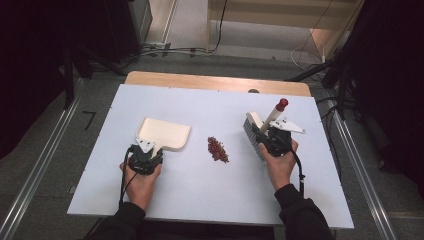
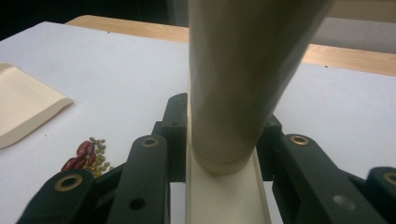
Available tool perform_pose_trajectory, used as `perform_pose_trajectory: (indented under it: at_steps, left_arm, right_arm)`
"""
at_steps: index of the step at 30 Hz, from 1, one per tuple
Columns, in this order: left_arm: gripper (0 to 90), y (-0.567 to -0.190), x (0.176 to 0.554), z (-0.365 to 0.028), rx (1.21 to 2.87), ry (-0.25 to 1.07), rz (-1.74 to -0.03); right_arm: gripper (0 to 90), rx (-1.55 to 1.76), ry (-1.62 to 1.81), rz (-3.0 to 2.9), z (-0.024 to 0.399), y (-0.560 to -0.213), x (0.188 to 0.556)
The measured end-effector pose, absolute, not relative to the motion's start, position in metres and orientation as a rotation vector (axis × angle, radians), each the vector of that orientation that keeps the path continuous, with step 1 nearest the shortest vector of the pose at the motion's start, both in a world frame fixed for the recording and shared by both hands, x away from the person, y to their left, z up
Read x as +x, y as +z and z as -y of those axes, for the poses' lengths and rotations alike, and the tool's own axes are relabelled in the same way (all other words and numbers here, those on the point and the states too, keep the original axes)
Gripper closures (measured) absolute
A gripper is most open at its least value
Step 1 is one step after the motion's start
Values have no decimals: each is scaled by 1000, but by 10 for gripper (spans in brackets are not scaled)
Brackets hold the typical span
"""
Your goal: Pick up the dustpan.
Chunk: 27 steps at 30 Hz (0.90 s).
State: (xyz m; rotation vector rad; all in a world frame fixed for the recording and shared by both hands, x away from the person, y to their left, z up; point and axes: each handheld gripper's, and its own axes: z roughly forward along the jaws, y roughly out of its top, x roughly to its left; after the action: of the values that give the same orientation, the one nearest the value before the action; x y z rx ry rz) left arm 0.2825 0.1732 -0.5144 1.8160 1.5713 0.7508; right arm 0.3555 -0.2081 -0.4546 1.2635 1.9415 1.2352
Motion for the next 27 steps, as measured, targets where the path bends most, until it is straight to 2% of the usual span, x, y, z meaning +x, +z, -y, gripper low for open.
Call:
perform_pose_trajectory:
  at_steps: [15, 27]
  left_arm:
    - [672, -508, 285, -188, 1837, 655, -1516]
    - [673, -499, 273, -193, 1934, 594, -1375]
  right_arm:
    - [643, 1274, 1244, -1937, 210, -454, 355]
    - [643, 1268, 1246, -1940, 209, -454, 355]
